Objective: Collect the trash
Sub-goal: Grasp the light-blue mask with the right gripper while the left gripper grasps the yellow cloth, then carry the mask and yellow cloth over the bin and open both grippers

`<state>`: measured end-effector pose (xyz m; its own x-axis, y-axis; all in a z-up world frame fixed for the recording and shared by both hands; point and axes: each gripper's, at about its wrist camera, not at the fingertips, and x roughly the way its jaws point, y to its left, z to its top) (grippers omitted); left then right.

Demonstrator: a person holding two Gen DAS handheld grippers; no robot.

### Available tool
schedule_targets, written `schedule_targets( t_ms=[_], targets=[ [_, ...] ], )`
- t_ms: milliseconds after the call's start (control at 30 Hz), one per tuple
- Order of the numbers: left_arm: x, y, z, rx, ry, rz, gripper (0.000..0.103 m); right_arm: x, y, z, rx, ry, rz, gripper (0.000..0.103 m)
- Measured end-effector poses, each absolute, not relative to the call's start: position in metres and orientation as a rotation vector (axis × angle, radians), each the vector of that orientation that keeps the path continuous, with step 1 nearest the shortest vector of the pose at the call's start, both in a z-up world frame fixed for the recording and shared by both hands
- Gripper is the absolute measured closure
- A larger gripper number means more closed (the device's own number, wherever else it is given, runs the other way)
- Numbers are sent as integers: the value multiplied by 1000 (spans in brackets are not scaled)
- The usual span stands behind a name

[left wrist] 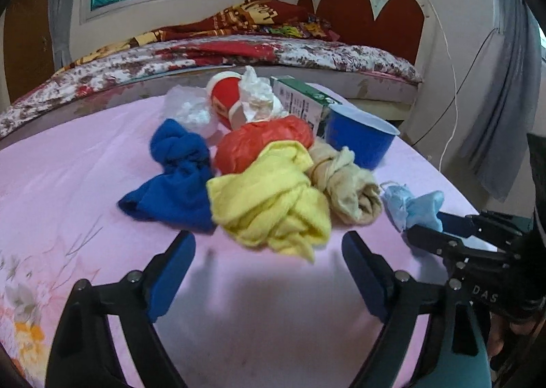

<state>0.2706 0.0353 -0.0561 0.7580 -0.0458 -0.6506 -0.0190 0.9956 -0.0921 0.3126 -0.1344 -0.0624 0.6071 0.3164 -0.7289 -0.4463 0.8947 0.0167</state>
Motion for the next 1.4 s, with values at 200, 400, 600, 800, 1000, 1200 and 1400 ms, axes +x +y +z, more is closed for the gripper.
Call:
schedule_targets(
  t_ms=[200,400,600,800,1000,1200,1400],
  targets=[
    [290,35,-57,-80,737,-13,21,325,-144,-65,-139,824,461,74],
    [306,32,-62,-81,780,-35,35,330,-147,-65,-119,824,464,81],
    [291,33,-59,-90,751,-48,55,325,-154,-63,-100,826,474,90],
    [260,35,-56,-71,723,-21,55,312,-166,-61,-109,813,468,90],
    [229,33,-49,-67,683,-1,55,293,-178,-47,-119,767,461,90],
    [208,12,-39,-18,652,-21,55,270,-196,-31,-109,729,439,90],
    [196,-7,-32,-23,640,-78,55,247,-225,-19,-86,709,400,90]
  ],
)
